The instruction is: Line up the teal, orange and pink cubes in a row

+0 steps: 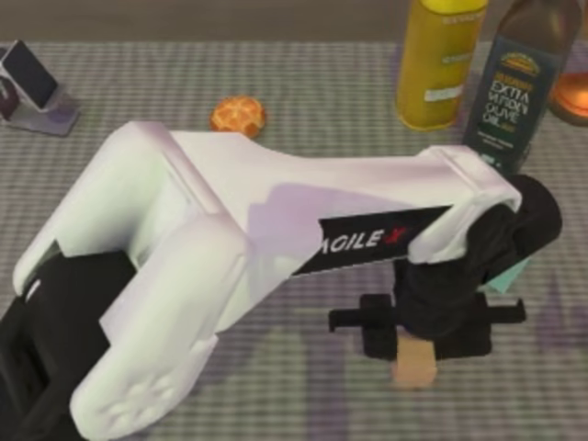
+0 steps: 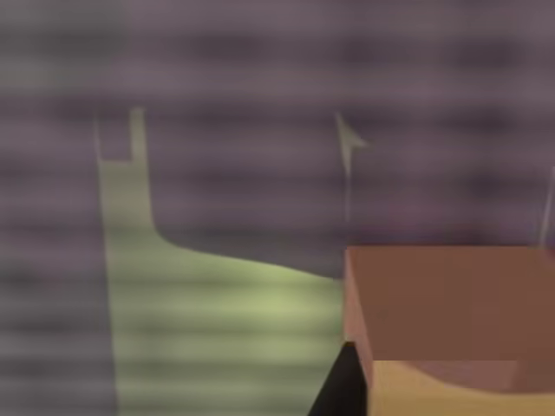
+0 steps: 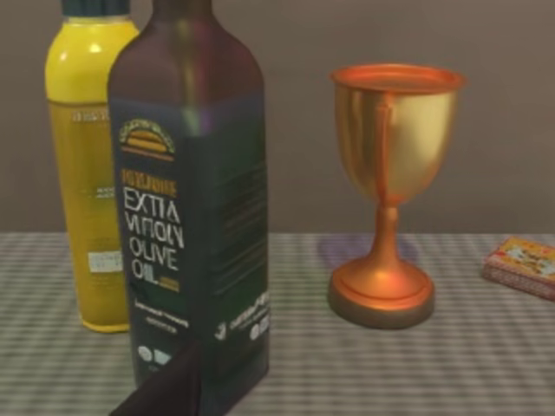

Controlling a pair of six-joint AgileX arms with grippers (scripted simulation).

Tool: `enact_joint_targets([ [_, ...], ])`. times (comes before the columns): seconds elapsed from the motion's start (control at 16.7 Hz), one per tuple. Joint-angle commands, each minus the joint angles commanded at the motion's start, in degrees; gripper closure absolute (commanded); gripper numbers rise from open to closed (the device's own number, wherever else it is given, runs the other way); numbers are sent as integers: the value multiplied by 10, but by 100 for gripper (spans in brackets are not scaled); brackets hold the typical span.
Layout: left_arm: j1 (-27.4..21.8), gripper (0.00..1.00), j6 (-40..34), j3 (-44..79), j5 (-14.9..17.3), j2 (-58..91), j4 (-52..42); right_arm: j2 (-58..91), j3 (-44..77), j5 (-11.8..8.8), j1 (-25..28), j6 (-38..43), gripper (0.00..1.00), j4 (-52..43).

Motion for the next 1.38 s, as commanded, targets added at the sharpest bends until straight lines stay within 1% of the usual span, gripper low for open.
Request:
enact_joint_targets([
  [0.3, 0, 2, 0, 0, 0, 0, 0, 0, 0, 0, 0, 0, 0, 0],
  [0.36, 0, 0, 0, 0, 0, 0, 0, 0, 0, 0, 0, 0, 0, 0],
  [0.9, 0, 0, 0, 2, 0, 0, -2, 0, 0, 0, 0, 0, 0, 0],
  [1.02, 1, 0, -2, 21, 0, -4, -24, 0, 0, 0, 0, 0, 0, 0],
  [1.26, 6, 0, -5, 81, 0, -22, -110, 0, 0, 0, 0, 0, 0, 0],
  [1.38, 8, 0, -4, 102, 0, -31, -135, 0, 0, 0, 0, 0, 0, 0],
])
